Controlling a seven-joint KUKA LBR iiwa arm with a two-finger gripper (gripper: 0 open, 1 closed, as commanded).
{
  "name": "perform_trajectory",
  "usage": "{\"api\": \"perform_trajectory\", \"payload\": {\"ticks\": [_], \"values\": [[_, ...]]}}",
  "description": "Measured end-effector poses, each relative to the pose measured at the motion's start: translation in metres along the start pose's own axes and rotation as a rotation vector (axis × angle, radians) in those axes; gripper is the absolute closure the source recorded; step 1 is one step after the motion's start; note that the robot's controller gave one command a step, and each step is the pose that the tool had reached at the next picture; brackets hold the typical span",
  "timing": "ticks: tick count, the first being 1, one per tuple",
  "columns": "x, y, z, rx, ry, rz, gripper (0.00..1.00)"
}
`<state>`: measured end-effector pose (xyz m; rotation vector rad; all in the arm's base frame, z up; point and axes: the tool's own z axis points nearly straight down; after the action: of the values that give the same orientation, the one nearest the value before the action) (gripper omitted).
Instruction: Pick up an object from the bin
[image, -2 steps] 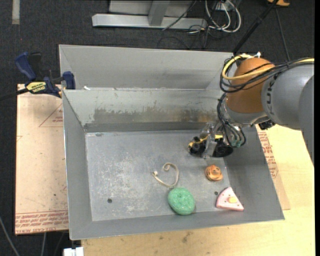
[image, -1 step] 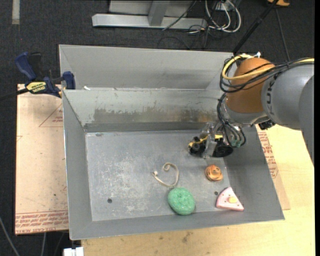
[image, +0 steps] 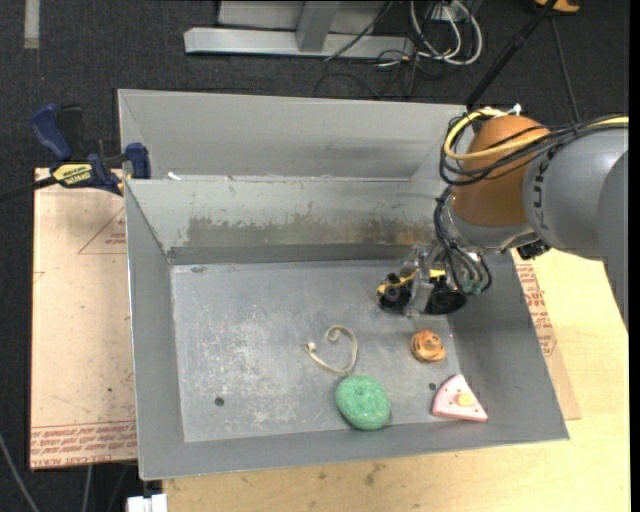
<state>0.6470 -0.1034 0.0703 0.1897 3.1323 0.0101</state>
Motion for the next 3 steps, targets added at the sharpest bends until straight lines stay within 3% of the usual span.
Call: {"api": "perform_trajectory", "payload": {"ticks": [1,3], "values": [[0.000,0.000,0.000,0.000,0.000,0.000,1.00],[0.049,0.014,0.000,0.006,0.000,-0.006,1.00]]}}
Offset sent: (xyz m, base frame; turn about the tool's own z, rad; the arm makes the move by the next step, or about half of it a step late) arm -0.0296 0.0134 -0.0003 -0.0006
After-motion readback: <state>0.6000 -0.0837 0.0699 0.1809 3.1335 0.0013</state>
